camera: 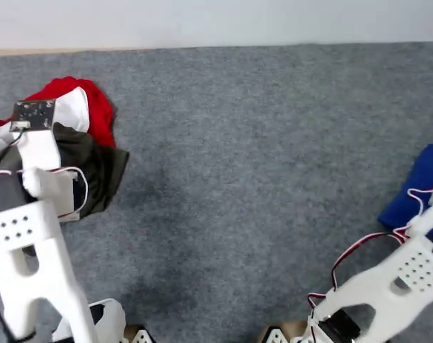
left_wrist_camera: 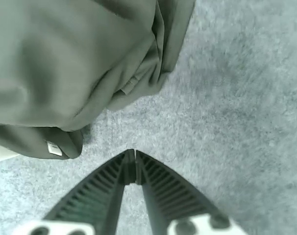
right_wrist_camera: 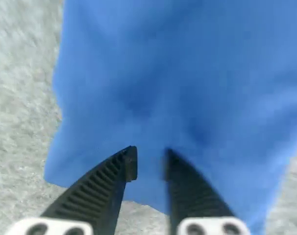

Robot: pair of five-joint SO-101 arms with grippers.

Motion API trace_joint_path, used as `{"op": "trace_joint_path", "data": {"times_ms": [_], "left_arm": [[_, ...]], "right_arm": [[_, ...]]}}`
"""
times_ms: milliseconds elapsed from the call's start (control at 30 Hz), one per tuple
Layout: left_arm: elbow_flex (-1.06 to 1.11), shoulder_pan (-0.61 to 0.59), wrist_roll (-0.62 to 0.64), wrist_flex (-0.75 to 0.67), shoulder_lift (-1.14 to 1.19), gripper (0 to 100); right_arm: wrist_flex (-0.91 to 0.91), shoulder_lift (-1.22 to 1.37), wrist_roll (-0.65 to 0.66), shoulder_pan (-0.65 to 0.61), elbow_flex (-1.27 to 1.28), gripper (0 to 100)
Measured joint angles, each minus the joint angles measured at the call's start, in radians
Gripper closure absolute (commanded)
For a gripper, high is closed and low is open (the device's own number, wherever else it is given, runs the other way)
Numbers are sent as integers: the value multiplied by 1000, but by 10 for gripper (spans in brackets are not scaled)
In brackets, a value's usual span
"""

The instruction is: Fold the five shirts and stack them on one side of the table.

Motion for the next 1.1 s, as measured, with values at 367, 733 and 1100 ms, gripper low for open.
{"op": "trace_joint_path", "data": {"times_ms": [367,733,1100], "left_arm": [[5,0,0,2,-77,994],[5,0,0,2,-77,994],[5,0,0,2,-77,992]], "right_arm": [[115,63,0,-31,0,988],[138,92,25,-97,-2,988],[259,-72,29,-91,-112,988]]}}
